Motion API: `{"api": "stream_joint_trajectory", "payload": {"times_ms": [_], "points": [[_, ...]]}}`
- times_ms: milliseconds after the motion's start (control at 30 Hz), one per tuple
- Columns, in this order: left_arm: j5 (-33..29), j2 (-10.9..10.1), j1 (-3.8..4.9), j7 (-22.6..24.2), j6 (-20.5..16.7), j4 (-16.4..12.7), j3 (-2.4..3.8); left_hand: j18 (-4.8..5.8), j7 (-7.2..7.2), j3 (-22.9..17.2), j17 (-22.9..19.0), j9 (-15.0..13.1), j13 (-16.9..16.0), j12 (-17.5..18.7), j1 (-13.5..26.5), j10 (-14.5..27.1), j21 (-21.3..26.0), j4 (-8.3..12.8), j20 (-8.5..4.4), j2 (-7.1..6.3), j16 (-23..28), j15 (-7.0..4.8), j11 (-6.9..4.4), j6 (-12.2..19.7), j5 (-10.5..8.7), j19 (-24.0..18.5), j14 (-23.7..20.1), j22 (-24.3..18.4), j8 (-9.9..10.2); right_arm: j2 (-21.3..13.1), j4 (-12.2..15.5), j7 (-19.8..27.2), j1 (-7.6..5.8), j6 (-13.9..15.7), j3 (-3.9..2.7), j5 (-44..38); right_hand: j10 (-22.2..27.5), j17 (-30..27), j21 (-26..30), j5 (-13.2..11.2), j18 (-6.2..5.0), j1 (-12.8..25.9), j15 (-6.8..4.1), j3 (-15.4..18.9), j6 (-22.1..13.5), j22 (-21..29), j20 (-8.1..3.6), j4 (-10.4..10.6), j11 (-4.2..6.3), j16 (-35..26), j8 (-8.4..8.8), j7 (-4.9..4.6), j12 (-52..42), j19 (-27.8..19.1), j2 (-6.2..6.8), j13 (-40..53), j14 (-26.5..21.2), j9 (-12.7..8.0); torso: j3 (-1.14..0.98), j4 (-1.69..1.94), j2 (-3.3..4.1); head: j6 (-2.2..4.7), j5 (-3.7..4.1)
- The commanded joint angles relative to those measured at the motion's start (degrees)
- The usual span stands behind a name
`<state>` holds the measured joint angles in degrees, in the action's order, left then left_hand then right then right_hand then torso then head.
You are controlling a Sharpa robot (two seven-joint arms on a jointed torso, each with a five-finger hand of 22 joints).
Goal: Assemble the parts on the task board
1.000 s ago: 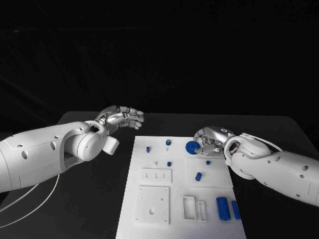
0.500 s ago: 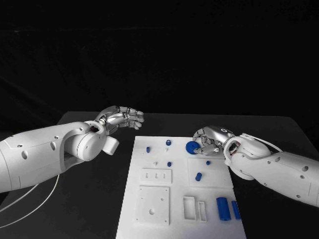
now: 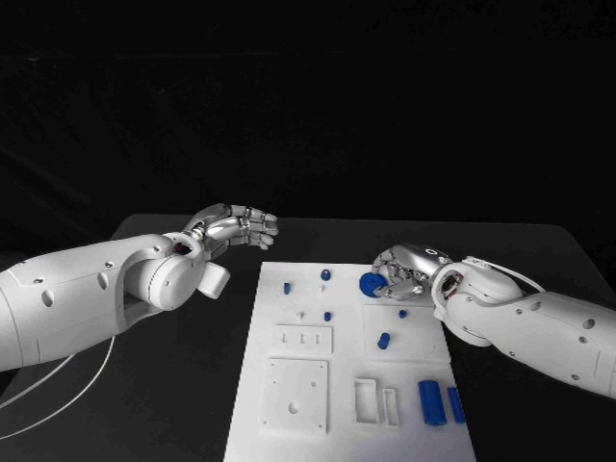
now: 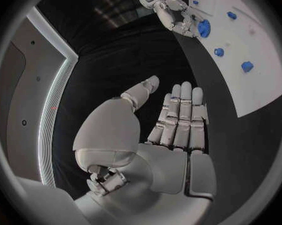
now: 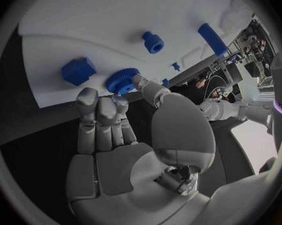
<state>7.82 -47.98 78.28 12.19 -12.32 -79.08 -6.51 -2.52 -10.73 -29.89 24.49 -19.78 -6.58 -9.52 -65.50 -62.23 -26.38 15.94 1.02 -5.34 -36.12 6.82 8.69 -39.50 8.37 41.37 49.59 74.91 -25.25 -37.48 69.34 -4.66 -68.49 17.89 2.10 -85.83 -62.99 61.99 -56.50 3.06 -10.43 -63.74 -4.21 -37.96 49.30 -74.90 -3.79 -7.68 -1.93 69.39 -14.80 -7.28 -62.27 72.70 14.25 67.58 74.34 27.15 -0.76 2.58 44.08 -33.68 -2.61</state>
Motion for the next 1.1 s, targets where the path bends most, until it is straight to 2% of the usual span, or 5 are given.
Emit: {"api": "stream_joint_trajectory", "payload": {"times_ms": [33, 333, 733, 1000, 1100], "points": [[0.04, 0.02, 0.04, 0.33, 0.82, -0.13, 0.03, -0.94, -1.41, -0.26, -0.06, 0.07, -0.07, 0.34, 0.4, 0.51, -0.32, 0.02, 0.01, -0.03, -0.36, -0.03, -0.08, 0.46, -0.28, -0.55, -0.5, 1.04, 0.23, 0.15, -0.36, 0.32, 0.11, -2.87, 0.1, -0.35, 0.04, 0.11, -0.19, -0.08, -4.57, -0.25, -0.43, -0.5, 2.11, -0.89, -0.08, -0.05, 0.34, -0.39, -0.45, -0.79, -0.27, -0.11, -0.37, -0.1, 0.13, 0.21, -0.02, -0.02, 0.04, -0.03, 0.06], [0.05, -0.05, 0.04, 0.31, 0.88, -0.19, 0.03, -0.93, -1.42, -0.26, -0.06, 0.07, -0.08, 0.35, 0.43, 0.51, -0.32, -0.01, 0.01, -0.01, -0.37, -0.03, -0.07, 0.47, -0.28, -0.55, -0.51, 1.04, 0.23, 0.78, -0.63, -0.35, 0.23, -2.75, 0.42, -2.32, 0.0, 0.21, -0.23, -0.19, -4.57, -0.73, -1.14, -2.65, 4.67, -0.96, 0.05, 0.22, 1.11, -0.53, -1.73, 0.04, -0.33, -0.22, -1.62, -0.24, 0.17, 0.58, -0.04, 0.03, 0.04, -0.23, 0.01], [0.12, -0.13, 0.04, 0.31, 0.88, -0.26, 0.03, -0.94, -1.41, -0.27, -0.07, 0.07, -0.09, 0.36, 0.4, 0.51, -0.33, 0.01, 0.01, -0.02, -0.38, -0.03, -0.07, 0.47, -0.28, -0.56, -0.51, 1.04, 0.23, 0.81, 0.21, -2.58, 0.35, -0.67, 0.57, -5.22, -3.37, 1.01, -1.13, -0.18, -4.57, -0.48, -1.84, -4.22, 6.68, -1.04, -0.14, -0.25, 1.86, 0.23, -2.6, 0.8, -3.78, 0.82, -1.62, 1.88, 0.62, 0.77, -0.01, -0.04, 0.0, -0.43, -0.05], [0.12, -0.17, 0.04, 0.33, 0.84, -0.29, 0.03, -0.95, -1.41, -0.28, -0.08, 0.07, -0.09, 0.36, 0.38, 0.51, -0.33, 0.03, 0.0, -0.02, -0.38, -0.03, -0.07, 0.48, -0.28, -0.56, -0.51, 1.04, 0.23, 0.51, 0.97, -3.1, 0.35, -0.16, 0.57, -5.54, -5.15, 1.34, -1.34, -0.19, -4.57, -0.46, -2.18, -4.87, 7.99, -0.99, -0.25, -0.41, 2.24, 0.43, -3.3, 1.21, -5.71, 1.11, -2.06, 3.45, 0.65, 1.2, -0.05, -0.05, -0.02, -0.44, -0.06], [0.12, -0.17, 0.04, 0.35, 0.81, -0.25, 0.03, -0.95, -1.41, -0.28, -0.08, 0.07, -0.1, 0.36, 0.38, 0.51, -0.33, 0.03, 0.0, -0.02, -0.39, -0.03, -0.07, 0.48, -0.28, -0.56, -0.51, 1.04, 0.23, 0.14, 1.89, -3.31, 0.35, 1.4, 0.57, -5.56, -5.32, 1.39, -1.37, -0.12, -4.57, -0.43, -2.22, -4.99, 8.04, -0.99, -0.26, -0.4, 2.27, 0.45, -3.33, 1.25, -5.89, 1.15, -2.13, 3.6, 0.66, 1.23, -0.05, -0.05, -0.04, -0.39, -0.06]]}}
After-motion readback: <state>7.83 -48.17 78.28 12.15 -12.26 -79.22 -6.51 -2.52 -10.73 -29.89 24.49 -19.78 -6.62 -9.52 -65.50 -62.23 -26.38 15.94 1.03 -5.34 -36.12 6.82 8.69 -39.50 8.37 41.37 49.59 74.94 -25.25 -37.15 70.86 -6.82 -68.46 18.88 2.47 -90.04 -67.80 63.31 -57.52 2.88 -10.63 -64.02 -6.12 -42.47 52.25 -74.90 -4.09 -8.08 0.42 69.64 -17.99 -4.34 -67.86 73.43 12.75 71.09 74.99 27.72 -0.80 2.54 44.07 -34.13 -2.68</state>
